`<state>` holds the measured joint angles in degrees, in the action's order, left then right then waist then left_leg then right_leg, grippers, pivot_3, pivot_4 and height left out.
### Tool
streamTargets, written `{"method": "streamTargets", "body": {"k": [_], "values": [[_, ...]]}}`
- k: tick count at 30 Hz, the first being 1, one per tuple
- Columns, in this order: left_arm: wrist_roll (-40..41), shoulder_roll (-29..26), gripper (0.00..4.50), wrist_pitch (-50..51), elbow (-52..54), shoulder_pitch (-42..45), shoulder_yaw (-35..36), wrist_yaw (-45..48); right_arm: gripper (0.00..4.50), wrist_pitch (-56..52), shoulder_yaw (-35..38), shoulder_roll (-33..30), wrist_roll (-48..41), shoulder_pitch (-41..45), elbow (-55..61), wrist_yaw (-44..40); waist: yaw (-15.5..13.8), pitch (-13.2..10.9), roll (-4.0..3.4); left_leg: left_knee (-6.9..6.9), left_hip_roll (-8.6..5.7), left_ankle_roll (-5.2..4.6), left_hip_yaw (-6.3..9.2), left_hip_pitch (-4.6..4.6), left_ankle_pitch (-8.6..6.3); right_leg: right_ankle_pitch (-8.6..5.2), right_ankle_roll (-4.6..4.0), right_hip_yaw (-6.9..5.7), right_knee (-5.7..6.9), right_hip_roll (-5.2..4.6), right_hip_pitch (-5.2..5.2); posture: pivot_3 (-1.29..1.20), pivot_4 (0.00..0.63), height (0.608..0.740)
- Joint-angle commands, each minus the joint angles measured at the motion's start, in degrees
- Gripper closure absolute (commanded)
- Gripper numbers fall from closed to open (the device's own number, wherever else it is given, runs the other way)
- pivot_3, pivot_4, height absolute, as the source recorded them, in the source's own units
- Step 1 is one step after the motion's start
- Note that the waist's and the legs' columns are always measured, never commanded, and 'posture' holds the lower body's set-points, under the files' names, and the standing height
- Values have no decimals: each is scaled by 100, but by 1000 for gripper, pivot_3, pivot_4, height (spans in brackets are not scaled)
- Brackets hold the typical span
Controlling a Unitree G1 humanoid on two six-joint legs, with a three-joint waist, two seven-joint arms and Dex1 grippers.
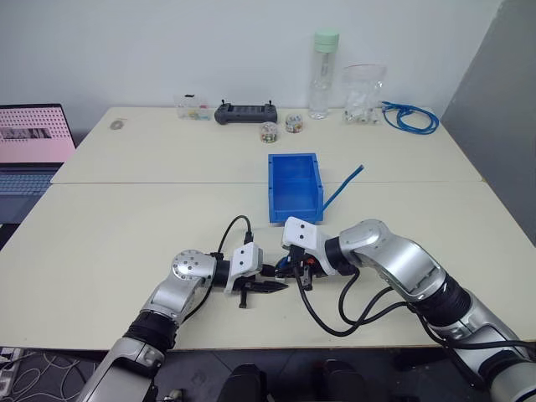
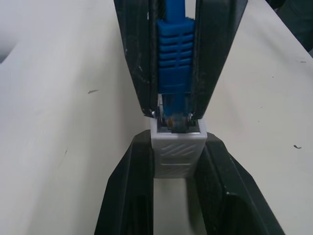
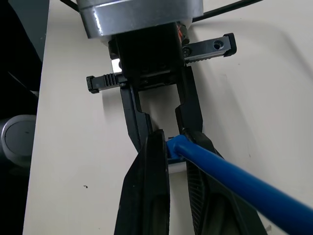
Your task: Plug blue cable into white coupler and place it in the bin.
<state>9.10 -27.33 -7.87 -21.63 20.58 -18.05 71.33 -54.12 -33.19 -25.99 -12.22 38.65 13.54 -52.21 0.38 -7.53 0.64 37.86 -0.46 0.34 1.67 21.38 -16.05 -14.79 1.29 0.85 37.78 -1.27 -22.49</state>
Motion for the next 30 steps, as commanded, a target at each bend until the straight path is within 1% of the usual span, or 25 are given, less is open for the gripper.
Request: {"method": "streamTargets", "body": {"k": [1,2,6,8,9,13,15,17,18,19,20,21,22,23,24,25,27,28,30], "values": [[-433,79,3698,256,-153,-262,-310,-190,4294,215,-378,-56,466,-351,-594,340,1,4,2,-9,2,-2,2,-32,-2,-10,-4,0,-13,-1,28,0,150,740],[-437,86,3698,272,-140,-263,-311,-217,4294,396,-461,-91,582,-426,-749,363,6,26,4,-15,4,-4,5,-59,-7,-27,-9,3,-23,-3,37,0,150,740],[-443,66,3698,282,-86,-283,-314,-259,4294,1125,-698,-173,981,-634,-1327,369,29,106,-22,-24,5,-2,23,-83,-15,-34,-8,-4,-41,-3,67,0,150,740],[-453,52,3698,273,-63,-301,-312,-253,4294,1271,-695,-158,1041,-684,-1466,362,58,126,-15,-67,4,-1,21,-143,-15,-37,-13,-1,-72,-3,118,0,150,740],[-448,41,3698,270,-45,-315,-307,-237,4294,1324,-691,-152,1055,-700,-1485,348,72,140,-18,-90,4,-1,19,-159,-15,-51,-35,2,-86,-5,130,0,150,740],[-369,40,3698,145,-15,-324,-260,-167,4294,1297,-543,-82,903,-730,-1391,297,102,152,-28,-93,5,0,25,-163,-15,-55,-39,-1,-83,-4,132,0,150,740],[-192,58,2999,268,88,-285,-168,-92,4294,1125,-297,-15,702,-694,-1205,304,105,142,-25,-93,5,0,26,-163,-15,-54,-37,-1,-83,-4,132,0,150,740],[52,-20,2716,641,567,-260,57,-171,4294,681,270,96,306,-628,-713,359,106,118,-20,-92,5,0,30,-158,-15,-52,-35,-3,-81,-4,128,0,150,740],[175,-69,2469,861,878,-286,165,-235,4294,493,496,119,179,-599,-496,386,106,109,-17,-92,5,0,32,-154,-15,-46,-25,-5,-77,-4,124,0,150,740],[333,-123,2346,1164,1276,-346,280,-313,4294,242,796,202,0,-583,-282,468,105,69,-12,-91,5,0,34,-151,-15,-45,-22,-7,-77,-4,123,0,150,740],[452,-166,2121,1415,1618,-422,367,-379,4294,-8,1035,281,-154,-574,-118,552,106,35,-7,-91,5,1,40,-135,-15,-38,-11,-10,-77,-5,110,0,150,740],[601,-244,1883,1704,2052,-534,483,-470,4294,-360,1316,352,-348,-517,67,630,113,15,3,-87,5,2,44,-97,-14,-33,-7,-11,-67,-4,101,0,150,740],[776,-323,1704,2051,2563,-688,649,-640,4294,-797,1662,434,-574,-405,236,707,115,-5,14,-84,6,3,51,-51,-13,-32,-8,-15,-60,-4,56,0,150,740],[927,-378,1440,2358,2989,-830,807,-832,4294,-1182,1968,505,-772,-278,341,772,115,-18,20,-79,6,9,53,-12,-9,-15,-34,-14,-44,-3,16,0,150,740],[1052,-411,1293,2621,3342,-957,958,-1032,4294,-1502,2225,554,-932,-127,383,829,115,-21,22,-74,5,11,59,20,-8,-6,-47,-19,-26,-4,-18,0,150,740],[1128,-433,1026,2815,3651,-1097,1096,-1231,4294,-1732,2417,551,-1048,60,356,852,125,-34,14,-55,4,20,58,70,-5,-7,-50,-15,8,-7,-78,0,150,740],[1276,-350,633,3163,4335,-1475,1446,-1797,4294,-2222,2886,593,-1281,679,-73,894,137,-55,-10,-35,3,21,67,133,-5,-6,-54,-13,22,-4,-134,0,150,740],[1314,-268,423,3311,4653,-1641,1591,-2106,4294,-2379,3037,578,-1345,992,-377,898,143,-62,-15,-28,1,21,71,148,-5,-5,-55,-9,26,-4,-150,0,150,740],[1361,-73,11,3521,5139,-1889,1789,-2658,4294,-2464,3180,541,-1392,1493,-1012,872,151,-83,-21,-28,-2,21,76,147,-6,-4,-57,-12,23,-4,-149,0,150,740]]}}
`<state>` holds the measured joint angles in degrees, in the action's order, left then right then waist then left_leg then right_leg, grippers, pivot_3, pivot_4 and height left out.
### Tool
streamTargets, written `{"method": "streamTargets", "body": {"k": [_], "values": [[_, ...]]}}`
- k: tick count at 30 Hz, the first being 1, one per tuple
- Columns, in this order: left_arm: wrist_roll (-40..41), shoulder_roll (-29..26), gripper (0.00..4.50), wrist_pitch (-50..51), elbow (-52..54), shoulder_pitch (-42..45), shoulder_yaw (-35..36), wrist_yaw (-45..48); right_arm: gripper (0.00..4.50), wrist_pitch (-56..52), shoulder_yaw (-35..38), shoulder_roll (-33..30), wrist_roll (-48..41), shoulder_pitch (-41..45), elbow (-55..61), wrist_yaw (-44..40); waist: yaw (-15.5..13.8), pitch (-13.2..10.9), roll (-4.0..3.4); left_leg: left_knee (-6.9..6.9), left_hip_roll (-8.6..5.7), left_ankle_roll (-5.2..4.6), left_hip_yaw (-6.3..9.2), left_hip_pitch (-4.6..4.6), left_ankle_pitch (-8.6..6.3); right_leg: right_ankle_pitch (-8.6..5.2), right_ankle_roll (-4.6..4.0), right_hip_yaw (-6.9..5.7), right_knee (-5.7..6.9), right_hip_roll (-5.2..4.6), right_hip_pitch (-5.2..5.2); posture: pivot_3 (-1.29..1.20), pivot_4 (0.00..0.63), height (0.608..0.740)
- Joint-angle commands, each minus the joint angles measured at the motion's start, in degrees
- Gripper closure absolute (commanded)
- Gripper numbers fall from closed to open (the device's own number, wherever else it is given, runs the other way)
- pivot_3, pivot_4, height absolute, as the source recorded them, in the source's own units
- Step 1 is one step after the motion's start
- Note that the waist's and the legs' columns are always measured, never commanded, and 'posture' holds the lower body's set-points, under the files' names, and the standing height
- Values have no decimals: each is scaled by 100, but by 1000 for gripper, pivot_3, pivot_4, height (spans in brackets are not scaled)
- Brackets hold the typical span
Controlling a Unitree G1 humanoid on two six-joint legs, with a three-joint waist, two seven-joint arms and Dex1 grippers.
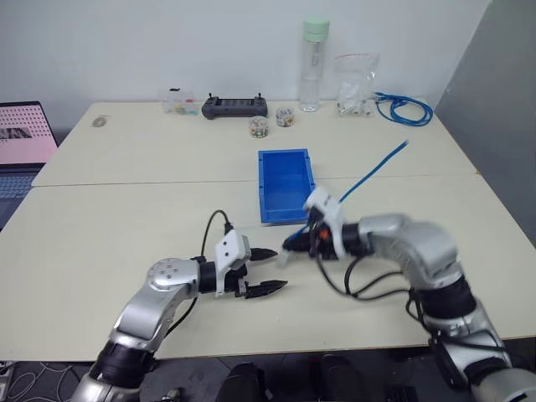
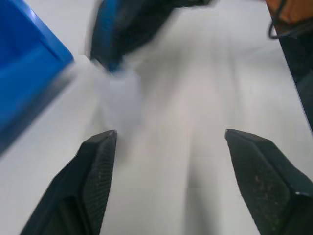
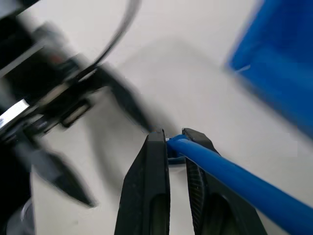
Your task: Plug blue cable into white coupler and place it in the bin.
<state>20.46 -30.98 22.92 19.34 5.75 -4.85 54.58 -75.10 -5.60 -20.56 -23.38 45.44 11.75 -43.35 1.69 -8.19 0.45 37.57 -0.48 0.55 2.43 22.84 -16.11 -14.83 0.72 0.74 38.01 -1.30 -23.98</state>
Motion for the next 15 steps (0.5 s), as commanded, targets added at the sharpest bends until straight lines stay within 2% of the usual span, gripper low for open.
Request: {"method": "streamTargets", "body": {"k": [1,5,10,12,15], "values": [[229,390,11,535,1232,-507,530,-1216,4294,-355,455,-13,-296,1034,-1174,-46,11,-37,-2,3,1,-1,-2,-5,-1,4,-6,6,-1,1,0,0,150,740],[91,1413,11,778,1829,-1165,860,-2818,4294,889,-71,-27,271,2255,-3683,-452,12,-81,3,19,0,-2,10,-14,0,10,-15,-11,-1,5,23,0,150,740],[-145,2139,11,752,2048,-1642,468,-3659,4294,2458,-372,423,908,3299,-6154,-713,13,-118,20,31,0,-3,-15,-32,0,18,-15,13,-1,13,38,0,150,740],[-243,2297,0,694,2080,-1723,262,-3851,3616,2935,-350,600,1106,3593,-6881,-693,8,-121,20,30,2,-3,-14,-30,0,19,-15,10,-1,14,37,0,150,740],[-306,2370,0,626,2091,-1862,44,-3957,3034,3431,-336,714,1328,3837,-7495,-733,-6,-121,20,29,2,-2,-12,-26,0,20,-16,9,0,14,35,0,150,740]]}}
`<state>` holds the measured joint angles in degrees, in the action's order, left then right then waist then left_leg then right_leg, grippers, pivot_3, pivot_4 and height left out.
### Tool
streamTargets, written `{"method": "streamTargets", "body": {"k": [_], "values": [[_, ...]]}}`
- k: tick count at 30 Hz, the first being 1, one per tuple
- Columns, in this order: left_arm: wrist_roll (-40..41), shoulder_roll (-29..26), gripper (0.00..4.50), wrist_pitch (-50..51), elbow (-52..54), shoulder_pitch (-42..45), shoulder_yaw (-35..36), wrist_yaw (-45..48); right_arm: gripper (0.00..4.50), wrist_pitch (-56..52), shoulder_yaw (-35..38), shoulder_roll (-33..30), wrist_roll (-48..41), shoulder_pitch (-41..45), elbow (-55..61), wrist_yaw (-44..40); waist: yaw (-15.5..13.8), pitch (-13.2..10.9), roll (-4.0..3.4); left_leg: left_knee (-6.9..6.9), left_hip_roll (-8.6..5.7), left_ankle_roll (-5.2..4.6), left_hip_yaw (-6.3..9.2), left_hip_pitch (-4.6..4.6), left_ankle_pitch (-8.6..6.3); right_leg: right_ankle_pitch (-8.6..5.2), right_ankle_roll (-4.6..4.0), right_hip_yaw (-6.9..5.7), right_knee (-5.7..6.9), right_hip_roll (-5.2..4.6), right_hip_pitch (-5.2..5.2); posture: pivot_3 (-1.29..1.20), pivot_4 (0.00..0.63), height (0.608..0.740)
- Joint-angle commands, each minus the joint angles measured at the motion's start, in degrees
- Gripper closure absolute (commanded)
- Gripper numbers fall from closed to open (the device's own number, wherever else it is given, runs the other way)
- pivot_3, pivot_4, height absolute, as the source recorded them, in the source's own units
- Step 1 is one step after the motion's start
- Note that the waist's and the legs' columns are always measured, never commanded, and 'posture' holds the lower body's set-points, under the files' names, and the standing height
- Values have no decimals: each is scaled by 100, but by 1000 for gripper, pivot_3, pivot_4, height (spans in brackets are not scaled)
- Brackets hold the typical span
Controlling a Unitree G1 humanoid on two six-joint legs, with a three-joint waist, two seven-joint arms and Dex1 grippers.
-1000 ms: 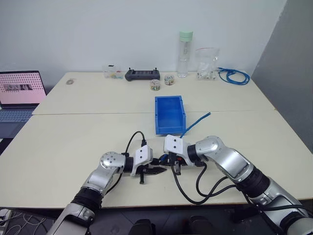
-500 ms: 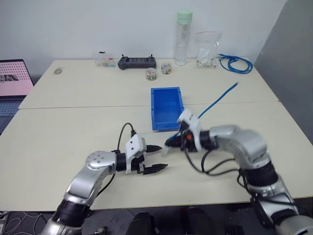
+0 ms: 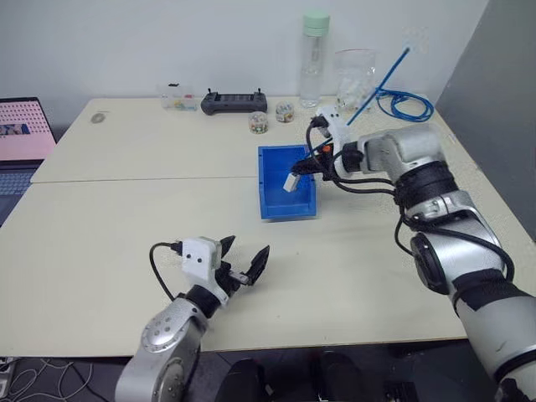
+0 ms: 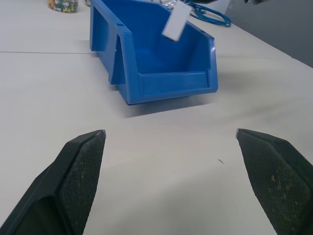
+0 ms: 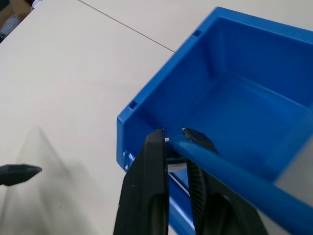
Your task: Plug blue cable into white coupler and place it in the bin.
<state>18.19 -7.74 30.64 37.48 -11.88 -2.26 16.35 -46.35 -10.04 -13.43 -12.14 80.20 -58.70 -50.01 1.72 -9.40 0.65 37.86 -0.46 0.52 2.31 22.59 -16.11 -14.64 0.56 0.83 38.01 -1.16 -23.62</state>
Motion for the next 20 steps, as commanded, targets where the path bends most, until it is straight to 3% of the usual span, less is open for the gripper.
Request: {"method": "streamTargets", "body": {"k": [1,7,11,12,14,17,20], "values": [[-88,44,0,-152,281,-130,-258,-146,2817,682,119,22,265,426,-596,-86,-23,-2,1,0,0,0,0,2,0,0,0,-1,-1,-1,0,0,150,740],[-7,28,0,-92,131,112,-281,-199,1459,1137,326,-58,483,601,-990,127,-20,-5,0,3,-3,2,0,8,-1,0,0,-1,-4,-7,-1,0,150,740],[96,70,0,136,-4,381,-184,-302,606,1161,413,-358,550,467,-521,124,-25,-9,-3,5,-3,2,4,7,0,0,-1,-5,0,-4,-1,0,150,740],[90,53,0,222,-106,559,-98,-350,392,980,475,-582,499,232,128,114,-25,-9,-2,6,-3,2,3,8,0,0,-1,-5,0,-4,-1,0,150,740],[118,-17,0,316,-340,893,96,-356,392,537,559,-985,377,-476,1726,75,-68,-10,-3,12,-4,2,8,13,0,1,0,-10,0,-4,1,0,150,740],[23,-161,0,209,-700,1279,330,-360,392,796,605,-1424,644,-2088,4240,578,-139,-4,3,14,-6,2,27,23,0,3,5,-27,-9,-4,3,0,150,740],[-189,-217,0,60,-1042,1537,428,-491,392,582,1288,-1154,564,-3666,6191,1567,-166,0,7,12,-1,4,35,24,0,0,8,-37,-14,-4,9,0,150,740]]}}
